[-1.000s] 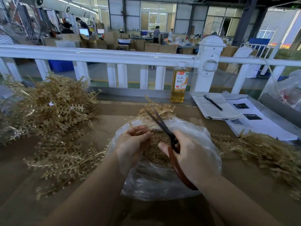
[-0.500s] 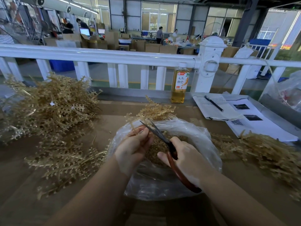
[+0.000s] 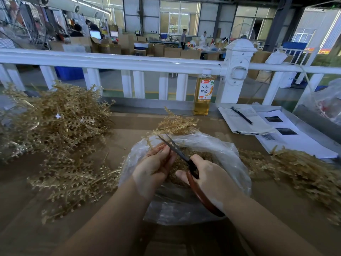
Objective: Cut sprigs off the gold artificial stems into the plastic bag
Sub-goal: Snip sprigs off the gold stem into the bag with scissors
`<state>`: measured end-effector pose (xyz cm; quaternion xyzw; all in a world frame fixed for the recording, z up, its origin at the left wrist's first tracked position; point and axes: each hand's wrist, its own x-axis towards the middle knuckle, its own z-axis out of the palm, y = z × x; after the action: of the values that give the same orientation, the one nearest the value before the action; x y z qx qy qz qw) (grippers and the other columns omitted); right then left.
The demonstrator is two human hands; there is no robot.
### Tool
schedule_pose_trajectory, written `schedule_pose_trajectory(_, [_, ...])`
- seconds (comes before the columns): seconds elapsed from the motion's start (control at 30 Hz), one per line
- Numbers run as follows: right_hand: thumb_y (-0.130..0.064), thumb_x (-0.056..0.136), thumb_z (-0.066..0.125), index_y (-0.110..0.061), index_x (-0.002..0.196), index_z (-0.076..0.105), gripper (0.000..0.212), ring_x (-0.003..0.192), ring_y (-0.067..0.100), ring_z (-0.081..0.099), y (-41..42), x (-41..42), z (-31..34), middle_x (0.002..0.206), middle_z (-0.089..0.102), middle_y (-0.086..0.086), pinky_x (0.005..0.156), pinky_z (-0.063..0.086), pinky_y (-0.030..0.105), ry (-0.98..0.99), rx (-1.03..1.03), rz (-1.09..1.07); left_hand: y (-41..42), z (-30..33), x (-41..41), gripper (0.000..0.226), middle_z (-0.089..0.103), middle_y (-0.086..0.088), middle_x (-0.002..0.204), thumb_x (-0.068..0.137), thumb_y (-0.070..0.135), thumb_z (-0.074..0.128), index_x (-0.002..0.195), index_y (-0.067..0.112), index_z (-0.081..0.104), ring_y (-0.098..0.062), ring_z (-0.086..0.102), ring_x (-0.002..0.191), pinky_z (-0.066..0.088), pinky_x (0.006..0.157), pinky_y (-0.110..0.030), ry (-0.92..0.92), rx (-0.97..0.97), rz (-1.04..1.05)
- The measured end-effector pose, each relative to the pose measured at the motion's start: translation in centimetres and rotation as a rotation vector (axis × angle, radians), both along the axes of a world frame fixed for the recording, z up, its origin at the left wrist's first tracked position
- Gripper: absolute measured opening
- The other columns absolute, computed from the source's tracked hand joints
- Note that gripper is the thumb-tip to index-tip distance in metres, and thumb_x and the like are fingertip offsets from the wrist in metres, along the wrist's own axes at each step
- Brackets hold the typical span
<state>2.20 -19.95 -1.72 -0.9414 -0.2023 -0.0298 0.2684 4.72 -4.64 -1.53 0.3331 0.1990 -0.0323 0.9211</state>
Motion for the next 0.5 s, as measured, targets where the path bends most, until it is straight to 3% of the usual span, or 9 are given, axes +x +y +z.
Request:
schedule_pose_trajectory(0.13, [-0.063,0.088,0.047,-0.025,0.093,0.045,0.039,0.076,0.014,0.057,0.12,0.09,0.03,0.082,0.058,-0.004,0.067,0.045,0.029,-0.046,-0.057,-0.023,-0.07,-0.09,0.03,0.017,0.067,-0.006,0.06,0.09,-0.008,0.048,0.081,0.002,0.06,-0.016,0.065,0.067,0.057,0.053,-0.023,0.001,0.023,-0.003])
schedule_pose_trajectory(0.3, [-0.062,0.091,0.043,-0.023,0.1,0.047,0.041,0.075,0.015,0.058,0.24,-0.1,0.07,0.082,0.059,-0.003,0.063,0.041,0.026,-0.151,-0.134,-0.033,-0.17,-0.13,0.11,0.015,0.064,-0.009,0.077,0.089,-0.008,0.05,0.084,0.003,0.06,-0.016,0.061,0.075,0.056,0.054,-0.024,0.01,0.031,0.018])
schedule_pose_trajectory(0.43, [-0.062,0.092,0.04,-0.023,0.097,0.045,0.039,0.067,0.012,0.056,0.15,-0.26,-0.11,0.073,0.057,-0.006,0.059,0.042,0.024,-0.18,-0.147,-0.035,-0.11,-0.27,0.12,0.013,0.066,-0.009,0.072,0.087,-0.008,0.054,0.083,0.002,0.061,-0.019,0.064,0.071,0.056,0.049,-0.024,0.02,0.016,0.013])
schedule_pose_trajectory(0.5, [-0.062,0.091,0.04,-0.024,0.093,0.044,0.039,0.066,0.014,0.057,0.02,-0.29,-0.2,0.07,0.056,-0.006,0.059,0.042,0.025,-0.195,-0.161,-0.047,-0.06,-0.44,0.11,0.012,0.067,-0.009,0.064,0.087,-0.009,0.054,0.083,0.001,0.06,-0.017,0.068,0.06,0.056,0.046,-0.025,0.011,0.016,0.01])
